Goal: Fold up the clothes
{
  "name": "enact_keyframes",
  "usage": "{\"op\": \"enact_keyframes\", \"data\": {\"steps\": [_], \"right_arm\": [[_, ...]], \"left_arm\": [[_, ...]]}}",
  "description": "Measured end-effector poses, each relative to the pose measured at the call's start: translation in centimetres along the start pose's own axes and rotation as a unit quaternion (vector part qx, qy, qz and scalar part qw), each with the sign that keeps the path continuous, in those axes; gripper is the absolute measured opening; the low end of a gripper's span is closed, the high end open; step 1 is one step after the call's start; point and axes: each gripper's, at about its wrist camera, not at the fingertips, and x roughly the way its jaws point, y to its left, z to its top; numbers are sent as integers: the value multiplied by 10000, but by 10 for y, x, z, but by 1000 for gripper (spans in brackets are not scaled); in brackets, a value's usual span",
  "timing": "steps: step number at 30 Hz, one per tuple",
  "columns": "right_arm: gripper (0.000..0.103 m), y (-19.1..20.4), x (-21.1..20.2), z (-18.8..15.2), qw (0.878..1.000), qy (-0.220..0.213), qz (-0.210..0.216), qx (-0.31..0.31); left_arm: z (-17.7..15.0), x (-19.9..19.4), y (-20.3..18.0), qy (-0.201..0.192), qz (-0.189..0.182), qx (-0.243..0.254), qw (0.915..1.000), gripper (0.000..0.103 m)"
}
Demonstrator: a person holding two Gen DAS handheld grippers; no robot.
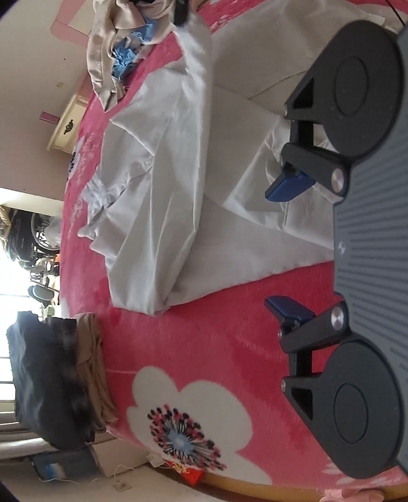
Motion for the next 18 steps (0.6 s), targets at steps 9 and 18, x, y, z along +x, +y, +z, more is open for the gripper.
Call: {"op": "enact_keyframes", "data": {"steps": [9, 18], "right_arm": [[2, 7, -16, -13, 9941, -1, -509, -953], [21, -26, -12, -32, 9928, 879, -730, -368]], "left_arm": [[1, 13, 2, 68, 191, 76, 9998, 68], [2, 18, 6, 11, 450, 313, 9985, 68]]}}
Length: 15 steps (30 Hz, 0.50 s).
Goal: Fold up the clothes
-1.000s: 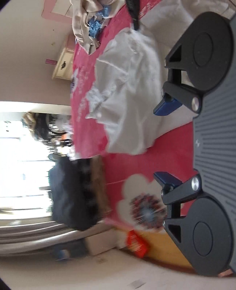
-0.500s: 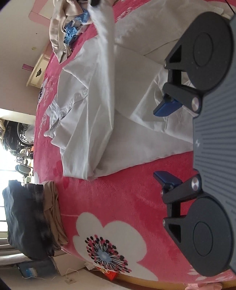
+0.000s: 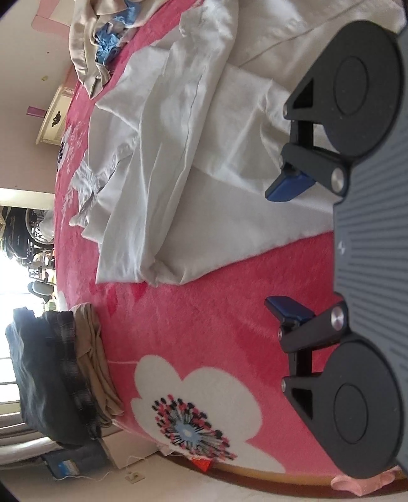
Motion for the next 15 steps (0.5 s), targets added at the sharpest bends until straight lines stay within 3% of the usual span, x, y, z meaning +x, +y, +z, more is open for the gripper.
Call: {"op": "enact_keyframes", "data": {"steps": [2, 7, 11, 15], "right_arm": [[26, -5, -15, 5, 9999, -117, -26, 107], [27, -9, -37, 34, 9990, -410, 115, 158], [28, 16, -31, 84, 9935, -700, 877, -168], [31, 59, 12, 144, 9796, -578, 1872, -451]], "left_arm": [[5, 4, 4, -78, 125, -1, 9999, 68], [26, 25, 8, -489, 438, 290, 9974, 68], [45, 56, 7, -647, 556, 628, 9944, 66], [57, 73, 8, -820, 404, 725, 9932, 51]]}}
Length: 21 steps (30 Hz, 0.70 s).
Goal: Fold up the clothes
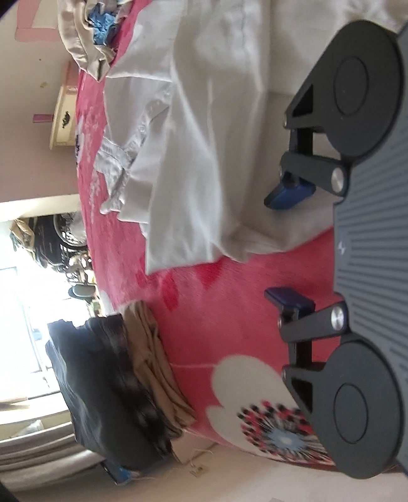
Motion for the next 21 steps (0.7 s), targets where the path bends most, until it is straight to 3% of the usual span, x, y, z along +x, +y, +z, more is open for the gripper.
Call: {"op": "enact_keyframes", "data": {"steps": [3, 6, 13, 18, 20, 21], "right_arm": [[32, 17, 71, 41, 9977, 350, 555, -171], [34, 38, 146, 69, 9933, 772, 758, -402], [39, 63, 286, 107, 9873, 1407, 690, -265], [42, 64, 348, 101, 9797, 1924, 539, -157], [37, 67, 361, 91, 9730, 2236, 484, -319], [13, 68, 361, 87, 9735, 2195, 466, -442]], "left_arm": [[6, 9, 1, -74, -58, -9, 10000, 40], [8, 14, 0, -149, -71, -28, 9999, 25], [3, 14, -3, -345, -15, 22, 9994, 12], [-2, 11, -6, -504, 62, 26, 9987, 5], [-4, 10, -5, -565, 105, -68, 9983, 4], [-5, 8, -4, -588, 121, -133, 9981, 3]]}}
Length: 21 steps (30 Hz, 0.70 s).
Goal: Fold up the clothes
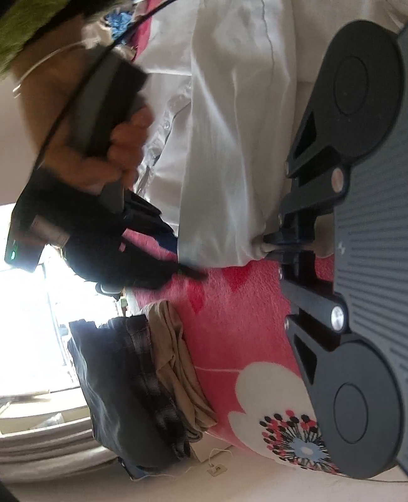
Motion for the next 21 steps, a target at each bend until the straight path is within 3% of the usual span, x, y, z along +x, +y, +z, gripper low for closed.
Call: {"op": "enact_keyframes", "data": {"steps": [1, 6, 13, 15, 19, 21], "right_arm": [[1, 0, 0, -3, 9999, -50, -35, -101], [0, -22, -28, -9, 9963, -818, 79, 270], [0, -44, -40, -7, 9870, -1474, -49, 638], [1, -49, -45, -5, 9839, -1628, 172, 724], [6, -55, -54, -11, 9861, -1461, 305, 727], [18, -61, -56, -18, 9883, -1205, 385, 847]], "left_arm": [[-1, -2, 1, -27, 17, -76, 10000, 3], [-6, -12, 3, -116, 11, -228, 9997, 2], [-7, -10, 4, 22, -3, -375, 9993, 2], [-7, -9, 8, 30, -45, -487, 9988, 3], [-8, -9, 7, 40, -15, -450, 9990, 7], [-9, -10, 6, 25, 45, -368, 9993, 11]]}}
